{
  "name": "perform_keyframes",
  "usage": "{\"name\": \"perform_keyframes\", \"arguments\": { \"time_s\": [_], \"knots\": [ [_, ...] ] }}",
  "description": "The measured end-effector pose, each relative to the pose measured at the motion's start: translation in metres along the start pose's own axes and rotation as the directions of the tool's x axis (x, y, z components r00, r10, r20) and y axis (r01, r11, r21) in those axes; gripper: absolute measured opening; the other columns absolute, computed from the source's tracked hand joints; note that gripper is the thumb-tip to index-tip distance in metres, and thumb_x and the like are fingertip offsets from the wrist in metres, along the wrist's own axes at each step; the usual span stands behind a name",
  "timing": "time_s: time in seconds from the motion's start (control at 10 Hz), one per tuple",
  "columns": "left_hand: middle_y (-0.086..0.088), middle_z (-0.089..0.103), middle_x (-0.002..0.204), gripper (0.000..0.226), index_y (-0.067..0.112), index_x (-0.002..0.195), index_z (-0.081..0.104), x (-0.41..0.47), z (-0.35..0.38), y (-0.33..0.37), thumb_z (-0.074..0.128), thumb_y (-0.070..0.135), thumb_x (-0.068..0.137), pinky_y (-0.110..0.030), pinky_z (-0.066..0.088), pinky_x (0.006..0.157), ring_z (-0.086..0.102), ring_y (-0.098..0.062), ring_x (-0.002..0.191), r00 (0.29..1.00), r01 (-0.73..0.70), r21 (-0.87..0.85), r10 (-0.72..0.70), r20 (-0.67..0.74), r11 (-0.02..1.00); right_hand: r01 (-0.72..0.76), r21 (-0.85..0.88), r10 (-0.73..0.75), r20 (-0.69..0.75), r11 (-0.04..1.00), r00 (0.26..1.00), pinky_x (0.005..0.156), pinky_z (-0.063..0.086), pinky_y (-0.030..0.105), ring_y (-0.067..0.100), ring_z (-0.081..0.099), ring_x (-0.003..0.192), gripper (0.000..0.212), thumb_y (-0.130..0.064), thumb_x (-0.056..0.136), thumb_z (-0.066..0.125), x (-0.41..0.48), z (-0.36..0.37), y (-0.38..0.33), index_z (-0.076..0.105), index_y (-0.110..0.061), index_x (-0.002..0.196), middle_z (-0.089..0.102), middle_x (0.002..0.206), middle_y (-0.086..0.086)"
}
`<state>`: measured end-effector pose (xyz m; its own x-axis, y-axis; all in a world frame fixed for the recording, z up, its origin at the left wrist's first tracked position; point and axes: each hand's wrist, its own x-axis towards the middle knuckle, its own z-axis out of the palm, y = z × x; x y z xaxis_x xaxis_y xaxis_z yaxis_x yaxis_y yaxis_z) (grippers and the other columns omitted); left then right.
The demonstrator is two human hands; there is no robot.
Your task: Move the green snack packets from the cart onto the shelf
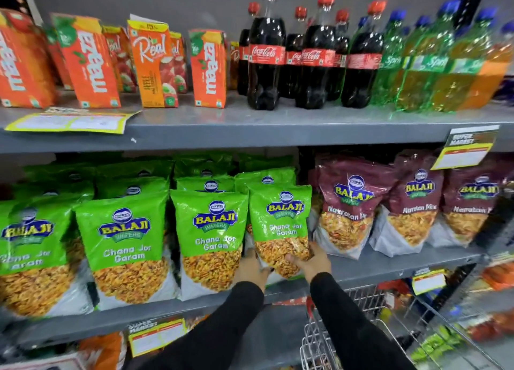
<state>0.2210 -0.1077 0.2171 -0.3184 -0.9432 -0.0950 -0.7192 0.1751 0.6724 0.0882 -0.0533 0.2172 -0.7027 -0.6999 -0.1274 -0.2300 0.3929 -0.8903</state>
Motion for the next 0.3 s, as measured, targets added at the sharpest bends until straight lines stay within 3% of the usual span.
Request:
{"name": "perform_keyframes", "arguments": {
  "time_s": [0.2,0.3],
  "knots": [
    [-0.017,0.06,0.123,0.065,0.006,0.14,0.026,-0.005,-0.017,0.009,0.06,0.021,0.087,-0.033,0.051,0.09,0.061,-0.028,0.109,0.998,0.014,0.033,-0.016,0.056,0.999,-0.035,0.016,0.036,-0.009,0.999,0.999,0.108,0.035,0.041,0.033,0.043,0.13,0.081,-0.029,0.07,0.078,-0.01,0.006,-0.011,0.038,-0.003,0.136,0.045,0.142,0.019],
    [-0.015,0.056,0.13,0.072,0.006,0.143,0.02,-0.021,-0.025,0.014,0.061,0.024,0.086,-0.032,0.048,0.098,0.056,-0.027,0.117,0.994,-0.08,0.024,0.078,0.073,0.997,0.103,0.06,-0.087,-0.224,0.993,0.971,0.106,0.039,0.047,0.036,0.046,0.124,0.069,-0.026,0.072,0.076,-0.02,-0.003,-0.029,0.044,-0.003,0.128,0.05,0.132,0.02]
  ]
}}
